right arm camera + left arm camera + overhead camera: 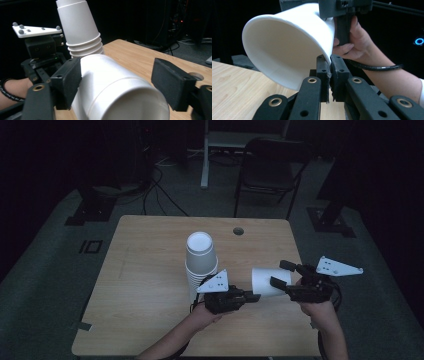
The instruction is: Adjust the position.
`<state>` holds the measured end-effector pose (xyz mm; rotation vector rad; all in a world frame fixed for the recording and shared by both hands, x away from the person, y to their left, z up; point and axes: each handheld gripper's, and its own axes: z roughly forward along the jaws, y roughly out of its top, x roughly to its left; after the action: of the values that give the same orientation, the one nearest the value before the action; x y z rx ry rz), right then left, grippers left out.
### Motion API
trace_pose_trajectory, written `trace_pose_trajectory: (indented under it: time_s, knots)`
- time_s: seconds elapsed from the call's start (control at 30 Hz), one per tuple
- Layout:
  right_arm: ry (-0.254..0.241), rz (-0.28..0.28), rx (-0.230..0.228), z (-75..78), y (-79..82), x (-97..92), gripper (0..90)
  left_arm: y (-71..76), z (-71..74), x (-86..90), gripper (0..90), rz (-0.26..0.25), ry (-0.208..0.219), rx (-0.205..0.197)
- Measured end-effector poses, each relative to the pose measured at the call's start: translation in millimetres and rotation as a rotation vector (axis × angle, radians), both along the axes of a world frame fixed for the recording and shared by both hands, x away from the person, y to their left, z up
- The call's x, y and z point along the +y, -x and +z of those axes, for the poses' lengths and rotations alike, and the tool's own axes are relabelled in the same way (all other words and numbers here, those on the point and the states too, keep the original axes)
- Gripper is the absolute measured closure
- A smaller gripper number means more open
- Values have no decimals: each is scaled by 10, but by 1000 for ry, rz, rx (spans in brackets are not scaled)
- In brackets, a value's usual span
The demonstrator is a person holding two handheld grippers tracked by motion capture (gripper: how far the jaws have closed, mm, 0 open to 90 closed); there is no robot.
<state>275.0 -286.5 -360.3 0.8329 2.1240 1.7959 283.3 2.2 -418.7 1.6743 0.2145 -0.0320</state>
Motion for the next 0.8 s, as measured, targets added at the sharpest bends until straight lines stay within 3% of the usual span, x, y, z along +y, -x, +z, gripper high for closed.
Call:
trace_pose_trajectory:
  time_s: [0.13,0.33,0.53,0.8]
  knots:
    - [-5,11,20,-43,20,-54,280,-13,32,13,868,0,0,6]
    - [54,41,73,-190,25,-79,227,-16,56,-25,871,10,-37,13]
    - [90,58,108,-336,36,-91,204,-57,60,-39,869,6,-21,70]
    - [173,71,131,-496,34,31,170,-102,99,-72,863,15,-19,96]
